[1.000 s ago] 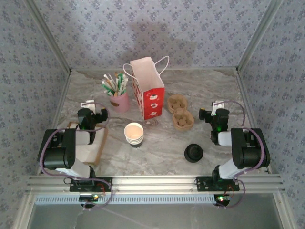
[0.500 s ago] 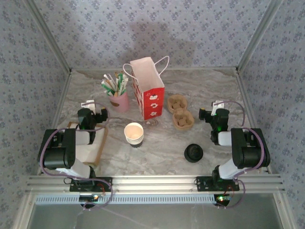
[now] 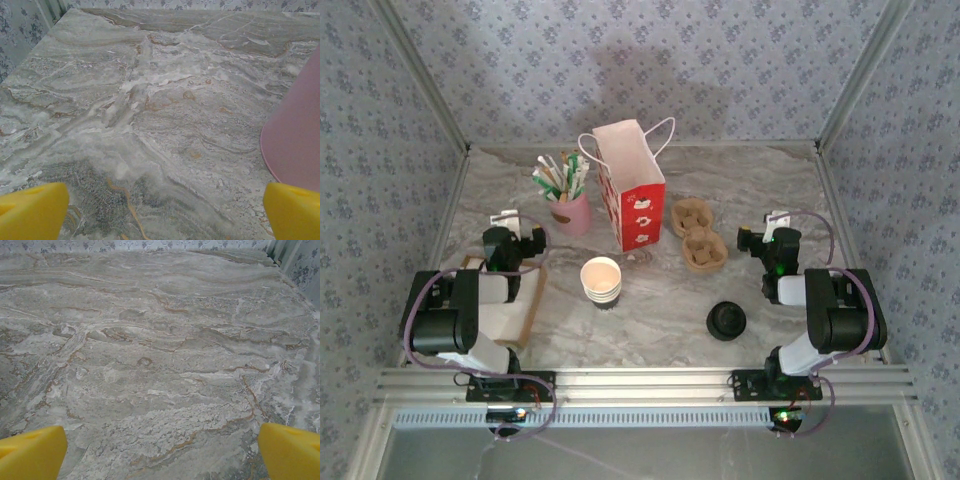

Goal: Pack the takeout coffee

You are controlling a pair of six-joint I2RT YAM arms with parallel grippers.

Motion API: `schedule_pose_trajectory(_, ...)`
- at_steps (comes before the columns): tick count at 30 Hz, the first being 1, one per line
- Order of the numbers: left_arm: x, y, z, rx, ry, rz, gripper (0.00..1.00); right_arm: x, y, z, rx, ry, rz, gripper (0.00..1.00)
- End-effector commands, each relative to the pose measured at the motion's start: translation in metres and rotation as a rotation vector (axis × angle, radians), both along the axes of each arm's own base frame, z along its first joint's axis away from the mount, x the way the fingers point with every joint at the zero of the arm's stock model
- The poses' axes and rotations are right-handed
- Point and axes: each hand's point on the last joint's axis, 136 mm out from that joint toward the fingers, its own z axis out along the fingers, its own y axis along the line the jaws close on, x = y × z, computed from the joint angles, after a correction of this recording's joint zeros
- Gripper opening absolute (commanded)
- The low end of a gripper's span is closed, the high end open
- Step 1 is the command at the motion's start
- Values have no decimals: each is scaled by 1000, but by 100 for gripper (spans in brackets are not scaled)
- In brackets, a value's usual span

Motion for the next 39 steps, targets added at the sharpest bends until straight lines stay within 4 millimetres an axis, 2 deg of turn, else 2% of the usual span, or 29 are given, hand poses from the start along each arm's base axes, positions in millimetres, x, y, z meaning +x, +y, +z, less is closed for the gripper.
schedule_pose_trajectory(1,6,0,7,0,-23,-6,99,5,-1,6,-9,-11,4,100)
schedule_pose_trajectory(8,6,1,7,2,-22,-3,99,5,-1,6,-8,-12,4,100)
schedule_pose_trajectory(11,6,-6,14,18,-16,-33,99,1,1,13,-36,-36,-6,100)
schedule_pose_trajectory(16,-9,-4,48,49,-16,37,100,-6,5,39,-50,-20,-6,100)
schedule_pose_trajectory(20,-24,-9,88,33,-79,48,99,-11,14,75,-23,-28,18,100)
schedule_pose_trajectory(23,-38,-13,121,-14,-111,49,99,-20,22,111,36,-43,25,100)
schedule_pose_trajectory(28,-69,-23,175,-211,-103,49,99,-48,23,165,215,-20,-38,100)
schedule_pose_trajectory(31,-96,-25,193,-325,-38,79,99,-69,32,184,274,41,-6,100)
schedule_pose_trajectory(34,-127,-29,207,-401,19,81,99,-88,32,184,316,131,-20,100)
schedule_pose_trajectory(37,-157,-39,205,-429,106,34,99,-98,34,177,408,183,-20,100)
schedule_pose_trajectory(39,-168,-46,200,-448,129,-5,99,-99,47,177,489,206,52,100)
